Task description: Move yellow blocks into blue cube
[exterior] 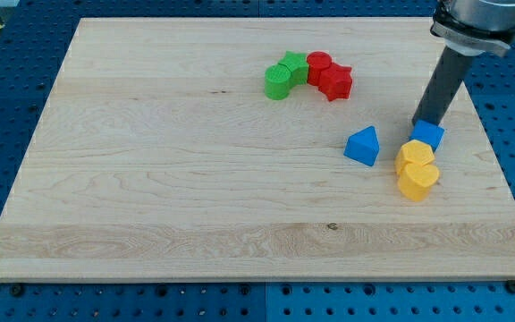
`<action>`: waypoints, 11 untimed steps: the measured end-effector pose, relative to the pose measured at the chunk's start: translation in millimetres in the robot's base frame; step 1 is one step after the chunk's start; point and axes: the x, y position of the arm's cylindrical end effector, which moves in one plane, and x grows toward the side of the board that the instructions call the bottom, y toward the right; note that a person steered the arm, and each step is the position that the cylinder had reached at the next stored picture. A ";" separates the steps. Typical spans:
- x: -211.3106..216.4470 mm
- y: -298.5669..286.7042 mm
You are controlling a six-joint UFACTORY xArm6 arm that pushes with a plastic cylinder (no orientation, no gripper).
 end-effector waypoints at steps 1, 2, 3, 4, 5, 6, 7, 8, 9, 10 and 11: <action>17.2 0.0; 28.0 6.3; 36.8 26.6; 70.6 39.3; 113.8 40.6; 144.6 9.6; 160.4 -36.6; 159.6 -57.1; 137.1 -57.1; 125.5 -57.1; 125.2 -53.2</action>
